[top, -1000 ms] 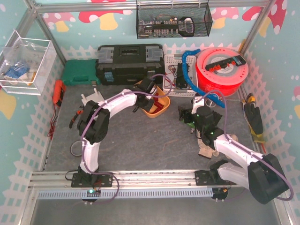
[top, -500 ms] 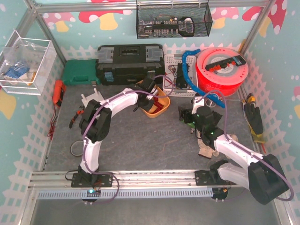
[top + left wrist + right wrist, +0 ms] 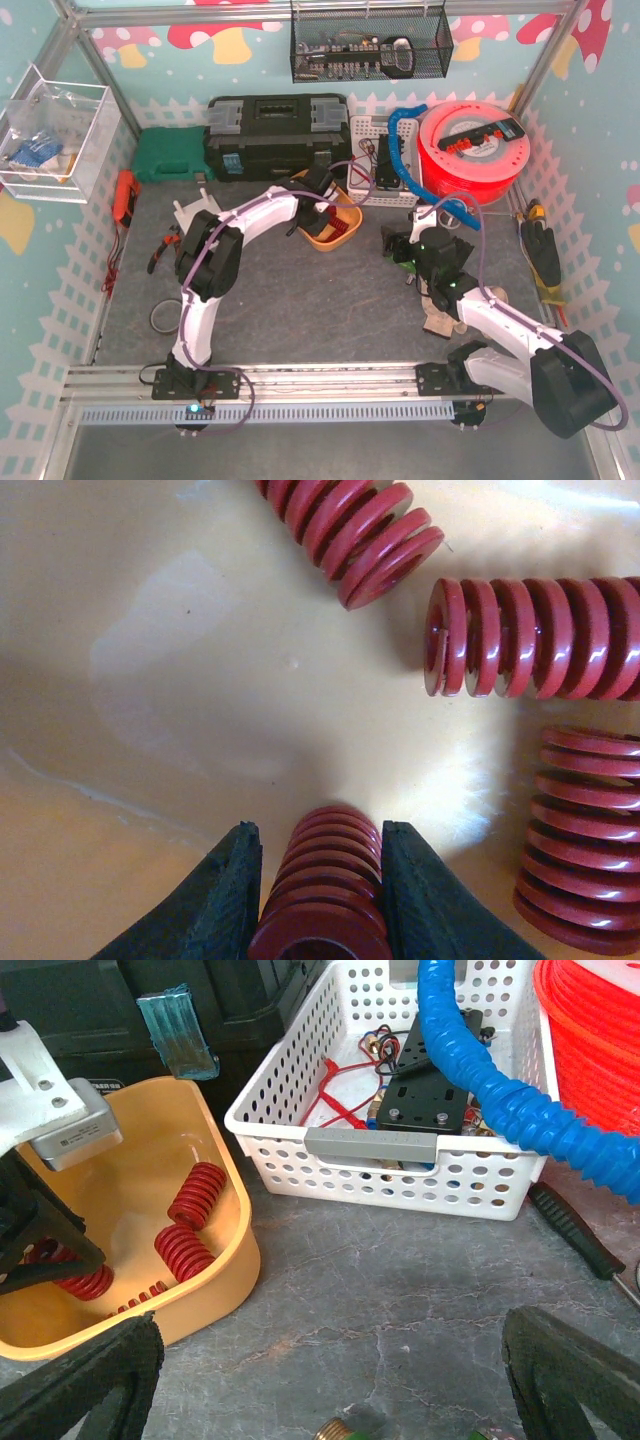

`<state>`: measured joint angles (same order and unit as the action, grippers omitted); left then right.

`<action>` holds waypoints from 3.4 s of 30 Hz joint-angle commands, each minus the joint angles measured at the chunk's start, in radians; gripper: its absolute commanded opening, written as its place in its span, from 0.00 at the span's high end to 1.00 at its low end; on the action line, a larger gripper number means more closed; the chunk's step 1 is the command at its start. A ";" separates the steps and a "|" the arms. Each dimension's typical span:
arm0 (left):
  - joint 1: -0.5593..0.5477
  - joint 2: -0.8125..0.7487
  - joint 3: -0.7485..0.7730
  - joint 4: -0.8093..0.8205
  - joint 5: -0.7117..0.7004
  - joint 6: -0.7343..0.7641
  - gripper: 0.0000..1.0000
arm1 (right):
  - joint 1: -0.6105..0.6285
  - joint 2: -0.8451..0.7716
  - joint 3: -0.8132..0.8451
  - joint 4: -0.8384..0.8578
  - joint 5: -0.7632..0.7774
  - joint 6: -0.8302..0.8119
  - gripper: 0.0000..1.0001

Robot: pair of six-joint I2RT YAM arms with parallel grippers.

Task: Install the large spring

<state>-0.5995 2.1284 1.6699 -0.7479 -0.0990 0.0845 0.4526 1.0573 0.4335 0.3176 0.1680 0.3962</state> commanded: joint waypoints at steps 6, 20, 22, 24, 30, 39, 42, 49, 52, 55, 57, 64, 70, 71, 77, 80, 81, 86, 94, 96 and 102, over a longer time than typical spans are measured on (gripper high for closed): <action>0.009 -0.018 0.086 -0.030 0.004 0.009 0.81 | 0.009 -0.012 0.014 0.001 0.023 -0.013 0.08; 0.009 -0.188 0.075 -0.031 -0.064 -0.075 0.88 | 0.015 -0.026 0.014 -0.002 0.028 -0.014 0.08; 0.008 -0.217 0.062 -0.031 -0.078 -0.085 0.88 | 0.017 -0.031 0.012 -0.003 0.028 -0.014 0.08; 0.007 -0.242 0.053 -0.032 -0.092 -0.096 0.89 | 0.017 -0.034 0.011 -0.005 0.029 -0.014 0.08; 0.030 -0.312 0.011 -0.039 -0.132 -0.142 0.90 | 0.019 -0.042 0.012 -0.008 0.037 -0.014 0.08; 0.145 -0.453 -0.164 -0.038 -0.153 -0.199 0.92 | 0.023 -0.043 0.011 -0.005 0.033 -0.010 0.08; 0.218 -0.513 -0.232 -0.030 -0.137 -0.218 0.92 | 0.026 -0.033 0.012 -0.002 0.030 -0.010 0.08; 0.382 -0.639 -0.393 0.016 -0.152 -0.256 0.94 | 0.027 -0.046 0.013 -0.006 0.027 -0.008 0.08; 0.464 -0.674 -0.460 0.048 -0.119 -0.258 0.94 | 0.029 -0.054 0.009 -0.005 0.027 -0.007 0.08; 0.533 -0.699 -0.508 0.085 -0.071 -0.259 0.94 | 0.028 -0.050 0.011 -0.003 0.024 -0.005 0.08; 0.564 -0.710 -0.536 0.103 -0.059 -0.260 0.94 | 0.029 -0.043 0.012 -0.003 0.022 -0.005 0.08; 0.604 -0.684 -0.560 0.120 -0.097 -0.261 0.94 | 0.030 -0.039 0.013 -0.004 0.032 -0.008 0.08; 0.622 -0.646 -0.542 0.112 -0.107 -0.264 0.94 | 0.031 -0.045 0.012 -0.006 0.037 -0.010 0.08; 0.624 -0.640 -0.541 0.112 -0.107 -0.262 0.94 | 0.031 -0.045 0.013 -0.006 0.037 -0.010 0.08; 0.647 -0.610 -0.536 0.105 -0.099 -0.260 0.94 | 0.032 -0.048 0.012 -0.009 0.039 -0.010 0.08; 0.652 -0.607 -0.535 0.105 -0.090 -0.259 0.94 | 0.032 -0.051 0.011 -0.008 0.039 -0.011 0.08; 0.653 -0.603 -0.534 0.104 -0.091 -0.259 0.94 | 0.032 -0.051 0.012 -0.008 0.039 -0.010 0.08; 0.663 -0.587 -0.527 0.104 -0.083 -0.255 0.94 | 0.031 -0.049 0.012 -0.009 0.041 -0.011 0.08; 0.670 -0.541 -0.510 0.105 -0.066 -0.251 0.92 | 0.031 -0.051 0.012 -0.011 0.044 -0.013 0.08; 0.671 -0.530 -0.512 0.104 -0.061 -0.251 0.90 | 0.032 -0.052 0.012 -0.012 0.044 -0.014 0.08; 0.672 -0.501 -0.518 0.104 -0.063 -0.238 0.81 | 0.033 -0.050 0.013 -0.011 0.043 -0.014 0.08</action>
<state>0.0650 1.6093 1.1282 -0.6529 -0.1707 -0.1604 0.4789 1.0195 0.4335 0.3141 0.1951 0.3927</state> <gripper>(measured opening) 0.318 0.916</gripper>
